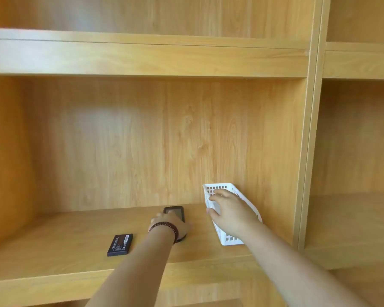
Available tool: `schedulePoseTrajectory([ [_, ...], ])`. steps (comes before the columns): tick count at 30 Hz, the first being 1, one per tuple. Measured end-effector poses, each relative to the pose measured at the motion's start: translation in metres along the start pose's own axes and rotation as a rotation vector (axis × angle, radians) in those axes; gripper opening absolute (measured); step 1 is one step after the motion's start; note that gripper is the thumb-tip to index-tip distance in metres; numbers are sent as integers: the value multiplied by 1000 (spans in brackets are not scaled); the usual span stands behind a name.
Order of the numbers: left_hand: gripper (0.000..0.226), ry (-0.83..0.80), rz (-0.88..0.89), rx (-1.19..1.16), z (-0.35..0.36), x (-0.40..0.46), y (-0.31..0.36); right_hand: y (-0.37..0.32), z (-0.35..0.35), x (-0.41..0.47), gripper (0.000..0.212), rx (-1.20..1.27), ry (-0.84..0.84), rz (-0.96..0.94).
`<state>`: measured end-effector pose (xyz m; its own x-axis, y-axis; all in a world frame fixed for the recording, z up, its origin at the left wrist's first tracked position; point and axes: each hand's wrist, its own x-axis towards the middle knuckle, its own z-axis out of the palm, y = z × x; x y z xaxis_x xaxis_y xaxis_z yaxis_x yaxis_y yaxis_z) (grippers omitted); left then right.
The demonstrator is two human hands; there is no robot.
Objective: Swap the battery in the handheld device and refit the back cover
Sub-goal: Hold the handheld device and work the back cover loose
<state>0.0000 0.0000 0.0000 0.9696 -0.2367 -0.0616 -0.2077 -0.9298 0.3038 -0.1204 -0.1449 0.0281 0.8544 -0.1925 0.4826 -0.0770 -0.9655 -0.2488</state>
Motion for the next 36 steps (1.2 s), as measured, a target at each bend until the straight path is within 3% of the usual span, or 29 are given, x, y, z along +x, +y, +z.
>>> schedulePoseTrajectory([
  [8,81,38,0,-25,10,6,-5,-1,4,-2,41,6,-57,23],
  [11,67,68,-19,-147,4,9,-13,-2,5,-3,39,20,-36,9],
  [14,55,4,-59,-498,-7,13,-20,-4,5,-1,39,46,-26,7],
  [19,43,-163,70,-1220,-23,11,-36,-13,3,4,36,110,11,-9],
  [22,48,-360,178,-1663,-29,1,-35,-23,5,7,35,204,47,5],
  [25,55,-523,265,-1925,-30,-9,-31,-35,11,11,41,316,49,57],
  [30,71,-560,332,-2063,-8,-24,-25,-50,20,17,60,621,-30,234],
  [36,58,-565,340,-2014,12,-33,-30,-55,26,13,25,942,-39,233],
])
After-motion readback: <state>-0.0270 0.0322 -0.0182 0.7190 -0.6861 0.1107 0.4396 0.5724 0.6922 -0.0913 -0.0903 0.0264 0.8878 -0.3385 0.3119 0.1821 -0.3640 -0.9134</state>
